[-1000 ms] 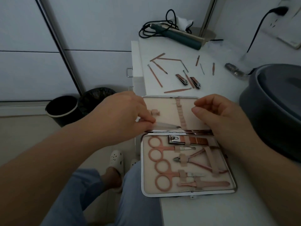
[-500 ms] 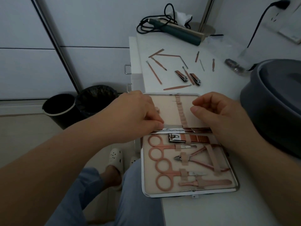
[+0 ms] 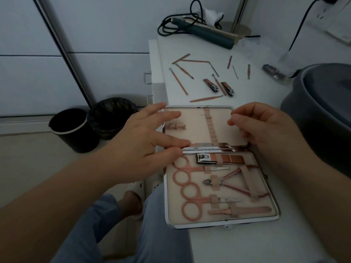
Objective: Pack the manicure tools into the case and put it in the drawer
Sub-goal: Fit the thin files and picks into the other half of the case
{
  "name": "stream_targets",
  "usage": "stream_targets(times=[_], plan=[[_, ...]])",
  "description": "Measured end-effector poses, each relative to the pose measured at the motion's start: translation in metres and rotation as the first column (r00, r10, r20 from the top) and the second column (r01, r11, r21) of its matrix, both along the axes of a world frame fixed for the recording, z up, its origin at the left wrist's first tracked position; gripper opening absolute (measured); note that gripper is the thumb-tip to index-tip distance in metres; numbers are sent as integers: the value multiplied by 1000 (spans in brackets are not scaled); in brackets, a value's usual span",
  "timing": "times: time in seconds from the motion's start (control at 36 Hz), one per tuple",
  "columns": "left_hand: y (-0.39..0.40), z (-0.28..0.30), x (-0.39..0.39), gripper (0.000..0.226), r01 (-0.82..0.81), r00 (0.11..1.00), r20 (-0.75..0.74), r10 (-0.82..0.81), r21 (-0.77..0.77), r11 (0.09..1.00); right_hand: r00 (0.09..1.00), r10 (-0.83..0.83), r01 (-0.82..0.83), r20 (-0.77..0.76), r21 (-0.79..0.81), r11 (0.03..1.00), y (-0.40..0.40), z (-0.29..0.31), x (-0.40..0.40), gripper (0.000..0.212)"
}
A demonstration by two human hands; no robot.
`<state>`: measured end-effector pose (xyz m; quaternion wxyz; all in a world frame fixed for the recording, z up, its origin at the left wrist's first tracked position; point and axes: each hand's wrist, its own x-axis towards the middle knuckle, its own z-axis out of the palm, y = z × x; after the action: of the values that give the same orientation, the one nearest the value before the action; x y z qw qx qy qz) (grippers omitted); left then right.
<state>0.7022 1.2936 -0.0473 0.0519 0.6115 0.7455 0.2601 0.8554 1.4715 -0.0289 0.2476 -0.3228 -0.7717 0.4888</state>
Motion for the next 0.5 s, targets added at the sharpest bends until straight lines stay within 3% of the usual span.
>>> stream_targets(times=[0.19, 0.5], plan=[[13, 4, 3, 36, 65, 998, 20, -63, -91, 994, 1000, 5, -6, 29, 34, 999, 1, -4, -1, 5], [19, 6, 7, 35, 62, 997, 46, -59, -89, 994, 998, 29, -33, 47, 88, 996, 0, -4, 0, 6]])
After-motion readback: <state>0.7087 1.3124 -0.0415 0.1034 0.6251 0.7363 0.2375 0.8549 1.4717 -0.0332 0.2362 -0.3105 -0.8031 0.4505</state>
